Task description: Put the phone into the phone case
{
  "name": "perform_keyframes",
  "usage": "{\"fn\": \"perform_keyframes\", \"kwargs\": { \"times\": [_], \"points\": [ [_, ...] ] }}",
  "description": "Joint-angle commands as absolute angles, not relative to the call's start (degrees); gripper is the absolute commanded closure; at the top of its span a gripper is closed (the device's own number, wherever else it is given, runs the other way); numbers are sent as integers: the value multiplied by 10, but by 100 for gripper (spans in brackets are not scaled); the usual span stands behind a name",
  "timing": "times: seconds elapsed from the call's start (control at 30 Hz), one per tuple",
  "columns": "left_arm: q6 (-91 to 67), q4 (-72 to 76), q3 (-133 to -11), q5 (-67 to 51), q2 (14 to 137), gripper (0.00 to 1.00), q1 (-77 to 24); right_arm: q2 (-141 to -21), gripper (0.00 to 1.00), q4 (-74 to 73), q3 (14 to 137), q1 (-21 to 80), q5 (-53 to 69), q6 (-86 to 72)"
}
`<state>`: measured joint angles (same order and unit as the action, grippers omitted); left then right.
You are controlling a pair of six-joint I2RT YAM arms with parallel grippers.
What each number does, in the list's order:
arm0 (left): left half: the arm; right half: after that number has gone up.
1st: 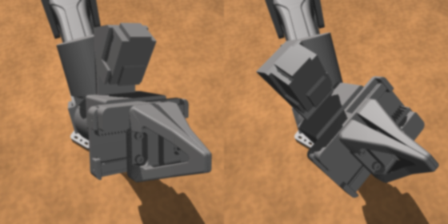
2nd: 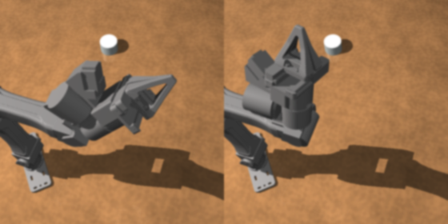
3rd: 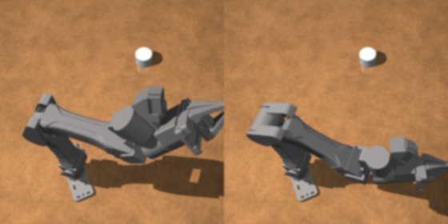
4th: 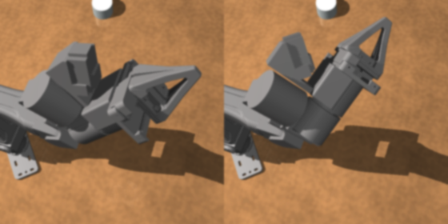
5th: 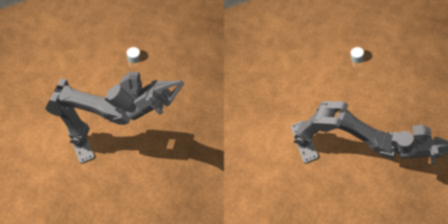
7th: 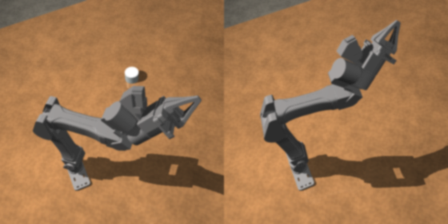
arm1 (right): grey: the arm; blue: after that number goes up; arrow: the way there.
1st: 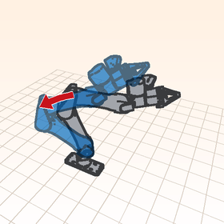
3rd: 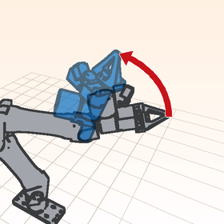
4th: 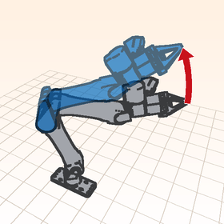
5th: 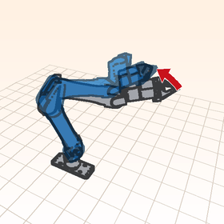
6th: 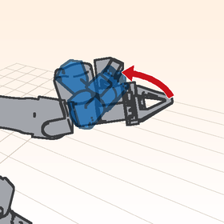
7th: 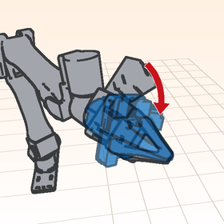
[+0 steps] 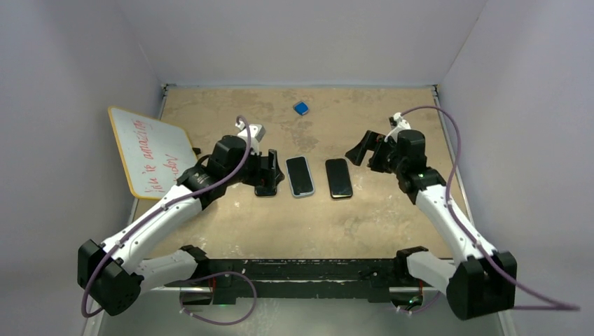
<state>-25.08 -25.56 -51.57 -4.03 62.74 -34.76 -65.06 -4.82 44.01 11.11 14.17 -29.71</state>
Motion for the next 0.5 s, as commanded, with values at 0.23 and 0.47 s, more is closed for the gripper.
{"fn": "perform_keyframes", "kwargs": {
  "times": [0.23,0.47],
  "points": [
    [-324,-208,-533,-2,574,5,-345,-436,1,-175,452,109,143,-279],
    [-321,-168,-505,3,541,5,-345,-369,1,-184,448,109,159,-299]
  ]
}}
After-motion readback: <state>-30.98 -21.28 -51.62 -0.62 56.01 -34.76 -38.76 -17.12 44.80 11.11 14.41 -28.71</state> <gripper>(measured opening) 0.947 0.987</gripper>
